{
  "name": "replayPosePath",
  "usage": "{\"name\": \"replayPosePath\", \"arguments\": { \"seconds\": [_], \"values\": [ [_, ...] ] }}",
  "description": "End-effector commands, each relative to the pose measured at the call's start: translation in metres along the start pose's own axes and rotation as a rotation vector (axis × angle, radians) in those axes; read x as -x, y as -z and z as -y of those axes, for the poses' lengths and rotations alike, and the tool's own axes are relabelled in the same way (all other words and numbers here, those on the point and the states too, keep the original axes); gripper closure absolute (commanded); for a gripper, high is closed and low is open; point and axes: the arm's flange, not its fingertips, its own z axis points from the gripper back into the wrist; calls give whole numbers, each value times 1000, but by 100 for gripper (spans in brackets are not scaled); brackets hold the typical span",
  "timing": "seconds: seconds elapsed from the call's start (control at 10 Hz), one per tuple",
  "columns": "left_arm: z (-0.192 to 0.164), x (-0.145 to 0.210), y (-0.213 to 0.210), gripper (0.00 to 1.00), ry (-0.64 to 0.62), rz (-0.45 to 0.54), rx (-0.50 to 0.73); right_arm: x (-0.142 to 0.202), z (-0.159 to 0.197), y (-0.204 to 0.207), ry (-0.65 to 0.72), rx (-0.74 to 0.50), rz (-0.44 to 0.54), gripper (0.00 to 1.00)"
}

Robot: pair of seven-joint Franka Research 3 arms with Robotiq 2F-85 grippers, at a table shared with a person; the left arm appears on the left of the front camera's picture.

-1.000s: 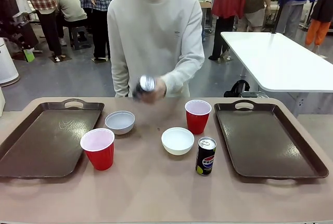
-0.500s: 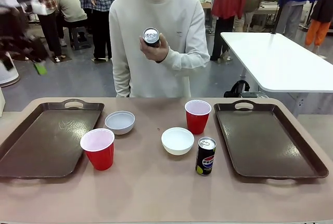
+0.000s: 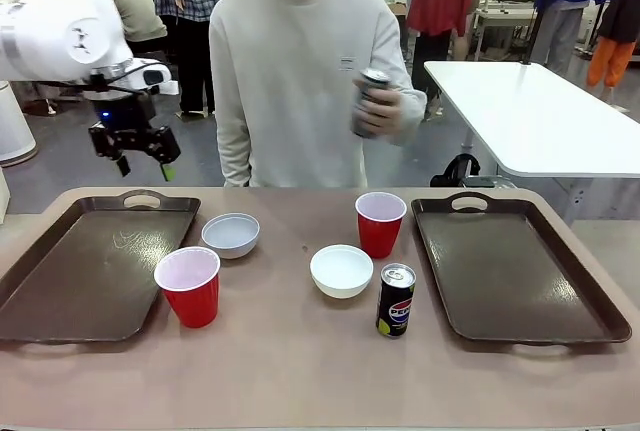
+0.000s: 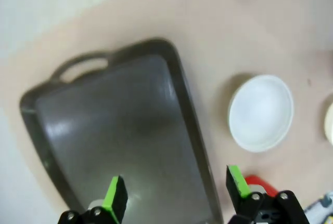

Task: Prepare tableware on both trays.
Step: Pick up a Picnic Bowl from the table and place it on a Handle tray.

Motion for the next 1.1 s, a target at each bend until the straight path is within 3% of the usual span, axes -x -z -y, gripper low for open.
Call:
{"name": "replayPosePath", "arguments": {
  "seconds": [0.0, 0.5, 0.7, 1.0],
  "values": [
    [8, -9, -8, 0, -33, 32, -26, -1, -1, 0, -3, -25, 4, 0],
    [3, -8, 2, 0, -4, 5, -2, -1, -1, 0, -3, -25, 4, 0],
    [24, -21, 29, 0, 25, -2, 43, -1, -1, 0, -3, -25, 4, 0],
    [50, -37, 66, 0, 44, 1, 16, -1, -1, 0, -3, -25, 4, 0]
  ]
}}
